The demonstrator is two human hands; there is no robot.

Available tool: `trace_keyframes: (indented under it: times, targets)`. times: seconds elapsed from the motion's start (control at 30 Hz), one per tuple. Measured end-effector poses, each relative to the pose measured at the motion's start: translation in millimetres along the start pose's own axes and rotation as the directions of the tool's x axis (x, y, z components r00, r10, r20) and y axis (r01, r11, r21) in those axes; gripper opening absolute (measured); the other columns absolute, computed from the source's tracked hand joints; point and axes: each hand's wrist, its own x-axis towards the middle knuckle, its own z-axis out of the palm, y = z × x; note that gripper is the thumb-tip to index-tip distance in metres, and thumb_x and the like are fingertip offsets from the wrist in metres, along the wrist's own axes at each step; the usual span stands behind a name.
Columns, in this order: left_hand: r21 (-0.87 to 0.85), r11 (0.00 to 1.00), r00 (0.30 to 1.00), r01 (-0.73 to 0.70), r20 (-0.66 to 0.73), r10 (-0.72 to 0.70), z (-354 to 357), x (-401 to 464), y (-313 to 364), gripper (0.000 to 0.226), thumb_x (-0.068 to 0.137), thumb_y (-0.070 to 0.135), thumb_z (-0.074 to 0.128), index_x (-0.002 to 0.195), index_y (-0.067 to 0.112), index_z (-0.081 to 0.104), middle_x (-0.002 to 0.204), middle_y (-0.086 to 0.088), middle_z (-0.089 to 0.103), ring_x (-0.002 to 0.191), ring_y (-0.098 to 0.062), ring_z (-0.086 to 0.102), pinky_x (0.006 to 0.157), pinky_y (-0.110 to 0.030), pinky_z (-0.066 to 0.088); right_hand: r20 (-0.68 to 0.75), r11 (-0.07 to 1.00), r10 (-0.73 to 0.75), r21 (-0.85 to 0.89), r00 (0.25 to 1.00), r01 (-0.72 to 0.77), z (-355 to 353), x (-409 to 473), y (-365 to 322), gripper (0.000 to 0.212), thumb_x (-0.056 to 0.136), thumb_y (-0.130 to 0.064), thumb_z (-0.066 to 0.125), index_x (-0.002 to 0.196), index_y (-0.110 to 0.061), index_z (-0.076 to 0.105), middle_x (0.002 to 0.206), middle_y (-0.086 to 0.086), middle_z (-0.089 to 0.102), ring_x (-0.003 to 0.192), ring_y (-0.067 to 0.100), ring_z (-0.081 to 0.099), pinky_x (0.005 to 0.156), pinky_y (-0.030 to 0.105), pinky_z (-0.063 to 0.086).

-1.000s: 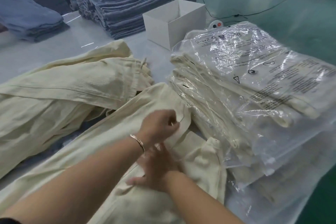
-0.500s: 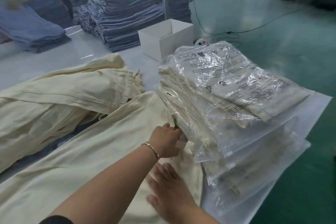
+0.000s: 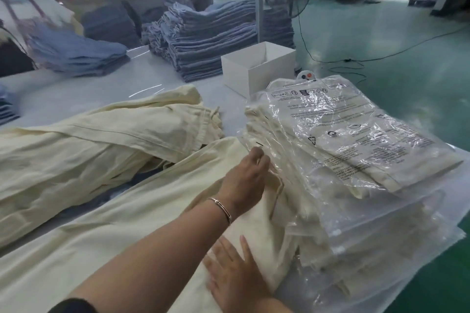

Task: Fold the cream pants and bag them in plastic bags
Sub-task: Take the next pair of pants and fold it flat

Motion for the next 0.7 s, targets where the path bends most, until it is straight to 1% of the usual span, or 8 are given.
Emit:
trace_keyframes:
  times: [0.07, 0.1, 0.23, 0.3, 0.37, 0.5, 0.6, 0.7]
  targets:
    - [-0.016, 0.996, 0.983, 0.087, 0.163, -0.083, 17.8, -14.1, -2.3, 0.076, 0.088, 0.010, 0.056, 0.151, 0.026, 0.014, 0.158, -0.006, 0.000, 0.125, -0.030, 0.047, 0.072, -0.042, 0.053, 0.000, 1.000, 0.002, 0.005, 1.000, -0.002, -0.8, -0.2, -1.4, 0.054, 0.054, -0.063, 0.073, 0.103, -0.041, 0.073, 0.113, -0.014, 0.069, 0.106, 0.008, 0.066, 0.102, 0.050, 0.016]
    - [-0.028, 0.995, 0.980, 0.099, 0.175, -0.092, 22.3, -24.0, -3.3, 0.091, 0.089, 0.008, 0.053, 0.151, 0.034, -0.008, 0.159, -0.005, -0.017, 0.131, -0.028, 0.040, 0.076, -0.043, 0.054, -0.004, 1.000, 0.009, 0.012, 1.000, -0.009, -2.1, 0.0, -2.0, 0.054, 0.052, -0.063, 0.074, 0.101, -0.041, 0.073, 0.110, -0.015, 0.070, 0.103, 0.008, 0.066, 0.101, 0.048, 0.021]
    - [-0.112, 0.968, 0.974, 0.225, 0.051, -0.220, 9.1, -72.9, -13.1, 0.105, 0.080, 0.009, 0.053, 0.143, 0.041, -0.026, 0.157, -0.004, -0.026, 0.139, -0.026, 0.029, 0.087, -0.038, 0.052, -0.035, 0.999, 0.033, 0.034, 0.999, -0.032, -6.9, 5.0, -7.5, 0.052, 0.049, -0.058, 0.080, 0.094, -0.033, 0.076, 0.102, -0.010, 0.072, 0.100, 0.015, 0.057, 0.085, 0.038, 0.045]
    - [-0.109, 0.928, 0.934, 0.356, 0.060, -0.351, -3.4, -110.8, -22.3, 0.100, 0.080, 0.016, 0.055, 0.149, 0.037, -0.015, 0.160, -0.001, -0.009, 0.142, -0.020, 0.023, 0.102, -0.033, 0.043, -0.061, 0.999, 0.007, 0.038, 0.998, -0.004, -7.5, 9.7, -11.4, 0.052, 0.049, -0.049, 0.082, 0.095, -0.025, 0.077, 0.101, -0.003, 0.072, 0.094, 0.019, 0.062, 0.075, 0.030, 0.047]
    - [-0.115, 0.903, 0.910, 0.414, 0.046, -0.411, -19.5, -161.2, -30.9, 0.078, 0.081, 0.014, 0.054, 0.150, 0.022, 0.019, 0.150, -0.007, 0.026, 0.136, -0.022, 0.032, 0.110, -0.028, 0.033, -0.091, 0.994, -0.104, 0.030, 0.990, 0.107, -7.3, 16.1, -19.3, 0.050, 0.045, -0.040, 0.083, 0.091, -0.021, 0.077, 0.089, -0.003, 0.071, 0.077, 0.018, 0.065, 0.069, 0.029, 0.043]
    - [0.072, 0.845, 0.846, 0.530, -0.112, -0.522, -52.2, -292.7, -46.7, 0.027, 0.079, 0.019, 0.055, 0.105, 0.015, 0.061, 0.105, -0.001, 0.058, 0.098, -0.021, 0.056, 0.086, -0.034, 0.049, -0.064, 0.903, -0.412, 0.106, 0.909, 0.417, -10.4, 25.6, -69.0, 0.034, 0.037, -0.032, 0.081, 0.064, -0.023, 0.062, 0.067, -0.007, 0.058, 0.062, 0.014, 0.058, 0.050, 0.021, 0.043]
    - [0.168, 0.675, 0.695, 0.719, -0.218, -0.686, -79.8, -383.7, -48.9, 0.017, 0.079, 0.024, 0.047, 0.086, 0.016, 0.061, 0.087, 0.001, 0.057, 0.081, -0.021, 0.057, 0.070, -0.036, 0.051, -0.068, 0.805, -0.557, 0.199, 0.828, 0.558, -15.1, 26.7, -123.8, 0.032, 0.040, -0.025, 0.080, 0.063, -0.024, 0.058, 0.067, -0.007, 0.056, 0.059, 0.014, 0.056, 0.044, 0.022, 0.039]
    - [0.229, 0.380, 0.438, 0.896, -0.323, -0.839, -102.9, -460.1, -50.9, 0.027, 0.080, 0.029, 0.043, 0.088, 0.016, 0.065, 0.091, -0.002, 0.062, 0.083, -0.026, 0.062, 0.068, -0.035, 0.052, -0.019, 0.716, -0.662, 0.277, 0.749, 0.641, -21.2, 27.0, -176.9, 0.031, 0.051, -0.029, 0.077, 0.079, -0.025, 0.065, 0.081, -0.007, 0.060, 0.069, 0.015, 0.060, 0.048, 0.021, 0.044]
